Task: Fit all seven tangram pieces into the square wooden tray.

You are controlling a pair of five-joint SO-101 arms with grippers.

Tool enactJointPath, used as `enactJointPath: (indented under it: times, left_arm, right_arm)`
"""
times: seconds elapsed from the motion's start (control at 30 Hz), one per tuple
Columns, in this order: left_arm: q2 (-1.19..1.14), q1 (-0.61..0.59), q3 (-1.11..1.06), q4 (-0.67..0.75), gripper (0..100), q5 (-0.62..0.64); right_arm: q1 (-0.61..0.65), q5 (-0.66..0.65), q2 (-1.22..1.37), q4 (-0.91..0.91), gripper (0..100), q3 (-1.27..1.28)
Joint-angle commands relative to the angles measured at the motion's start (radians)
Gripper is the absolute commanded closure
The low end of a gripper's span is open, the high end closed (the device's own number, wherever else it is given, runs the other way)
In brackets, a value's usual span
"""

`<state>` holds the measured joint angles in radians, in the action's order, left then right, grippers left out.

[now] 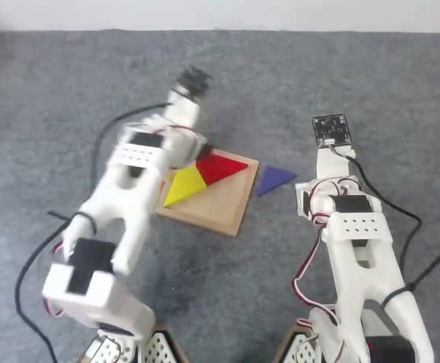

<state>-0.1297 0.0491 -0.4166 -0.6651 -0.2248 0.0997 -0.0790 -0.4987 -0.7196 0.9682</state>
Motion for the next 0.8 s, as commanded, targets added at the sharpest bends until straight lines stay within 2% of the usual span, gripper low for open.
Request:
enactJointPath:
  times: [0.0, 0.17, 0.3, 0.47, 0.77]
  left_arm:
    - [0.087, -0.080, 0.044, -0.021, 72, 0.043]
    - [-0.002, -0.104, 0.102, -0.017, 72, 0.060]
    - [-0.152, -0.166, 0.254, -0.023, 72, 0.061]
    - [-0.307, -0.192, 0.409, -0.103, 72, 0.052]
    - [-0.359, -0.152, 0.386, -0.158, 72, 0.003]
  right_arm:
    - [-0.004, 0.009, -0.039, -0.005, 66.3, -0.023]
    - [-0.004, 0.009, -0.039, -0.013, 66.3, -0.021]
    - [-0.004, 0.009, -0.039, -0.015, 66.3, -0.020]
    - [-0.004, 0.009, -0.039, -0.007, 66.3, -0.020]
    - [-0.004, 0.009, -0.039, -0.007, 66.3, -0.020]
